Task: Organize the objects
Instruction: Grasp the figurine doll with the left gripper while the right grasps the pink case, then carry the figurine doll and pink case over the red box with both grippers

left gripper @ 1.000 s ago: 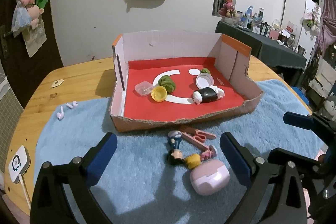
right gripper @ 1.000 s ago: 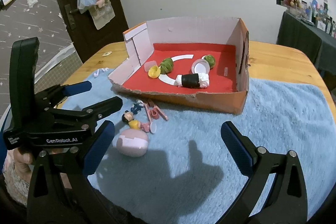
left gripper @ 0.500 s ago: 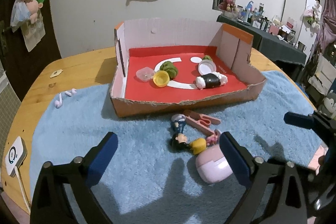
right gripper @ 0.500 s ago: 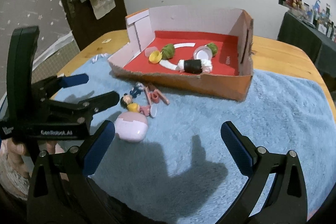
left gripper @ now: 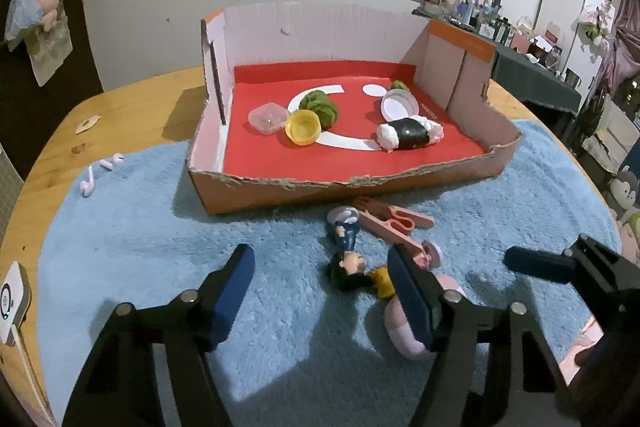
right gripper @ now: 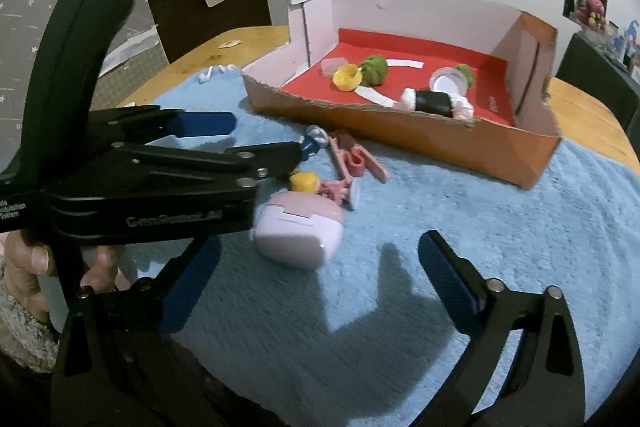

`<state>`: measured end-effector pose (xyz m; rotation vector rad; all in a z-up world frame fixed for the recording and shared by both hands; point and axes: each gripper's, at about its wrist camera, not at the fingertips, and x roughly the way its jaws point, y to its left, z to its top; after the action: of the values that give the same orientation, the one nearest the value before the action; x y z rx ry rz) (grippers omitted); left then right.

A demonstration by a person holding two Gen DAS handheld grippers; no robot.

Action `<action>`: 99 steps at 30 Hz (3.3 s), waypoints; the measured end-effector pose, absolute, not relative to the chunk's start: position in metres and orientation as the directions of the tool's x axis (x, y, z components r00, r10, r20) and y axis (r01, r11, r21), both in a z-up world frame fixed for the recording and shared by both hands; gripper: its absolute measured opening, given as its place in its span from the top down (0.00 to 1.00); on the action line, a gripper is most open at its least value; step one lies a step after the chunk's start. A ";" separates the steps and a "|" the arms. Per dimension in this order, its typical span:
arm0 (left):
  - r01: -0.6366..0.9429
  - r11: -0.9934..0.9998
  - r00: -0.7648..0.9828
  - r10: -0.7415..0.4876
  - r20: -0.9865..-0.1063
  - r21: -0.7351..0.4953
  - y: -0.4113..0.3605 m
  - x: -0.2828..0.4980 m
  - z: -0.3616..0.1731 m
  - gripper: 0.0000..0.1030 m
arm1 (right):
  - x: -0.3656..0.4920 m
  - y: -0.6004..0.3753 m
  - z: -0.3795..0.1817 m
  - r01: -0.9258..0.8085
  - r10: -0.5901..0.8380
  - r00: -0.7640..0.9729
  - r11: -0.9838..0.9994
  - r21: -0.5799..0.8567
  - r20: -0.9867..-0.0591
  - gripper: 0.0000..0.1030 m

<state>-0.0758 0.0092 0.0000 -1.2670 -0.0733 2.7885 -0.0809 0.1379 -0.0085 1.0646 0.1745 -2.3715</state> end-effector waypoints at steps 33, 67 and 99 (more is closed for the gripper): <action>-0.056 -0.993 -0.619 0.118 -0.776 -0.106 0.010 -0.093 -0.018 0.79 | -0.092 0.121 -0.026 0.527 -0.409 -0.513 -0.844 0.099 -0.755 0.48; -0.086 -0.986 -0.696 0.160 -0.699 -0.141 0.012 -0.091 0.036 0.79 | -0.107 0.158 0.033 0.493 -0.489 -0.569 -0.846 0.202 -0.661 0.48; -0.086 -0.987 -0.642 0.159 -0.750 -0.136 0.006 -0.157 0.030 0.79 | -0.190 0.160 0.032 0.473 -0.497 -0.493 -0.842 0.259 -0.714 0.48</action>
<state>-0.1569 0.0061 0.0299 -1.2576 -0.1322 2.7270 -0.1900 0.1605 0.0318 1.1195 -0.0379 -2.3158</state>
